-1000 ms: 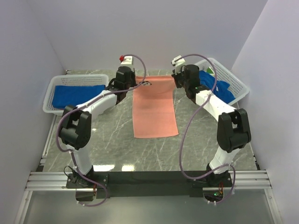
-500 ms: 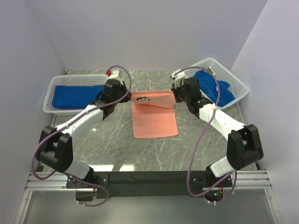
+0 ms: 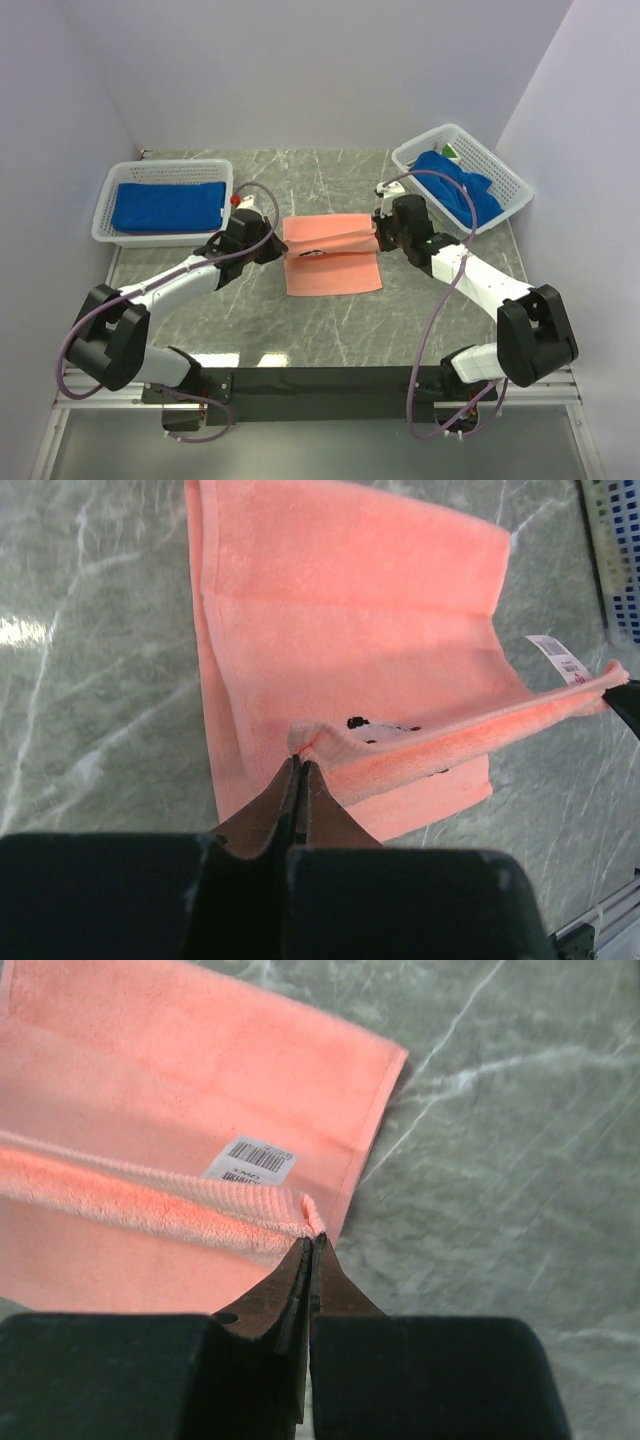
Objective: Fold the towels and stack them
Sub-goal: Fold the towel
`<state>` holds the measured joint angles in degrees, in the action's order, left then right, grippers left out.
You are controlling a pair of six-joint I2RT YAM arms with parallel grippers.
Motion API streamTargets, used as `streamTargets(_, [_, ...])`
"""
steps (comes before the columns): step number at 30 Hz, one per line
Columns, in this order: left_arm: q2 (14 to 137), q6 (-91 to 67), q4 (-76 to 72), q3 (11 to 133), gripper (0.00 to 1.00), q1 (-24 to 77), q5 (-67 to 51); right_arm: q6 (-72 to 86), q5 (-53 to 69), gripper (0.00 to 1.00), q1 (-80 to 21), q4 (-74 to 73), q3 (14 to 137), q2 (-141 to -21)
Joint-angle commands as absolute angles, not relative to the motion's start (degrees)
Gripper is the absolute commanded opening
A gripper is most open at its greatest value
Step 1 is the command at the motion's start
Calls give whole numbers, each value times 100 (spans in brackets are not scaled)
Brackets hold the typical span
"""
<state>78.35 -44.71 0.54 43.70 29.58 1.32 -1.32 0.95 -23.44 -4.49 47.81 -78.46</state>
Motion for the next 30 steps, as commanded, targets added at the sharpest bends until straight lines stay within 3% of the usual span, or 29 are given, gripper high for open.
streamTargets(1, [7751,-4605,220,4105,1,2935,721,360,-844,0,-2215,-747,4580,-7743])
streamTargets(13, [8077,-4957,35,3463,1,3146,800,545,-457,0,-2215,-1590,4974,-8867])
streamTargets(30, [8430,-4975,132,3436,1,3164,835,474,-633,2,-2224,-2065,5335,-9229])
